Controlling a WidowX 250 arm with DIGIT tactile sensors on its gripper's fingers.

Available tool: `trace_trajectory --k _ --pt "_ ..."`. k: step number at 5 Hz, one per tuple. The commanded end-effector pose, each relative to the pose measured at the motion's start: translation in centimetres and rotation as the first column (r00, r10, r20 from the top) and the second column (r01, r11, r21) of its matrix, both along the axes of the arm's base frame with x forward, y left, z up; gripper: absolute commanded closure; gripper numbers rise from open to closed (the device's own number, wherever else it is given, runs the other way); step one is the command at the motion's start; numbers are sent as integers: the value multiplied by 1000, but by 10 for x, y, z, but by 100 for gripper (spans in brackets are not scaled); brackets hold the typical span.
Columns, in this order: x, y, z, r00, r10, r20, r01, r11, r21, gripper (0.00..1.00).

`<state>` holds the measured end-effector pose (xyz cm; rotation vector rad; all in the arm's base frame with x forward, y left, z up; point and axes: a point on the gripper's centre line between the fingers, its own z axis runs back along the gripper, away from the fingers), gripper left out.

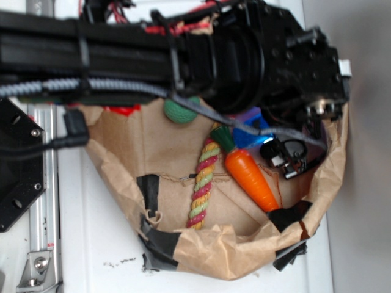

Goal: Grab the blue sponge.

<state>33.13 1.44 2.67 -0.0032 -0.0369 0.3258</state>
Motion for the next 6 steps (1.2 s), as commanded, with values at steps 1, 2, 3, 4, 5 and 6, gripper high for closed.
trace_trajectory --k 1,2,3,4,5,6 --pt "-16 -19 8 998 -58 36 60 996 -59 100" --pt "-28 -27 24 984 -167 67 170 985 -43 100" --pt "-42 -30 63 930 -354 97 355 935 8 100" --pt "-52 -17 111 879 -446 170 435 895 97 100" --pt "-55 -6 154 889 -416 191 408 909 83 100" --pt "-57 -8 154 890 -433 144 423 901 96 100"
